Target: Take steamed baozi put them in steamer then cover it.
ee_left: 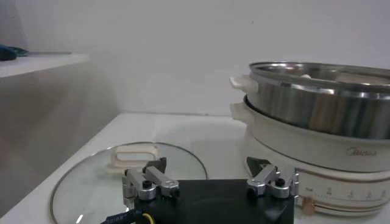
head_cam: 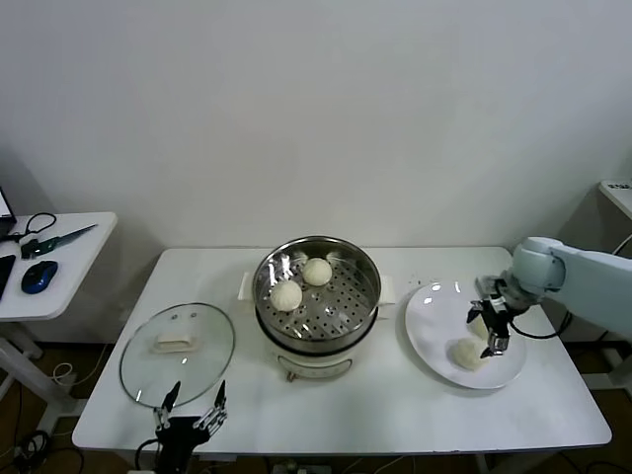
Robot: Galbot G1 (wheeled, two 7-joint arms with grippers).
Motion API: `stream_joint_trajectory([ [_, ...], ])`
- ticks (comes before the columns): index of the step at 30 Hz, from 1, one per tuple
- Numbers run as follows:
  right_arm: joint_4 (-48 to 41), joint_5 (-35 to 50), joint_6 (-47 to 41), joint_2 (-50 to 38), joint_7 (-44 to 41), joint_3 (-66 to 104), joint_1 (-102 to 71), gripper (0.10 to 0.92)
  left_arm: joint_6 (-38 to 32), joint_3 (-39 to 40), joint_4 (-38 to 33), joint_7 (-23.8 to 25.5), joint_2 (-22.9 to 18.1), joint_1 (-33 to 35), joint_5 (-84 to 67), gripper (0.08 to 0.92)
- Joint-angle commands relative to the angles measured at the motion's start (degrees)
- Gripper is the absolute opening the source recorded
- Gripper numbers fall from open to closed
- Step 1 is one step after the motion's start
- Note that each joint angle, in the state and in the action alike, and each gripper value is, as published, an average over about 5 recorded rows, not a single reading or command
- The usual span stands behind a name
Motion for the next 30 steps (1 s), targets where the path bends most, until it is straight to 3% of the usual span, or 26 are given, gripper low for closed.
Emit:
stream_joint_trajectory([
  [1, -3.8, -3.4, -0.4, 0.9, 0.8, 6.8, -9.7, 0.823, 0.1, 0.0, 0.1, 0.0, 0.2, 0.1, 0.0, 0.823],
  [8, -4.9, -3.5, -0.3, 2.0, 1.7, 8.3, -10.1, 0.817, 0.3, 0.1, 0.1, -0.1, 0.1, 0.1, 0.1, 0.823],
  [14, -3.5, -2.2, 0.5, 2.3, 1.1, 6.5, -6.2, 0.691, 0.3, 0.0, -0.2, -0.2, 0.1, 0.1, 0.1, 0.823],
  [18, -1.2, -2.1, 2.8, 2.0, -0.7, 2.5, 0.6, 0.657, 0.2, 0.0, -0.4, -0.2, 0.0, 0.2, 0.2, 0.823],
  [26, -3.6, 2.2, 26.4, 11.3, -8.7, -12.4, 32.2, 0.654, 0.1, 0.5, -0.5, -0.2, -0.1, 0.3, 0.9, 0.823],
  [30, -0.7, 6.1, 32.6, 18.1, -10.5, -13.3, 42.5, 0.660, 0.1, 0.8, -0.7, -0.1, -0.1, 0.2, 1.2, 0.823],
])
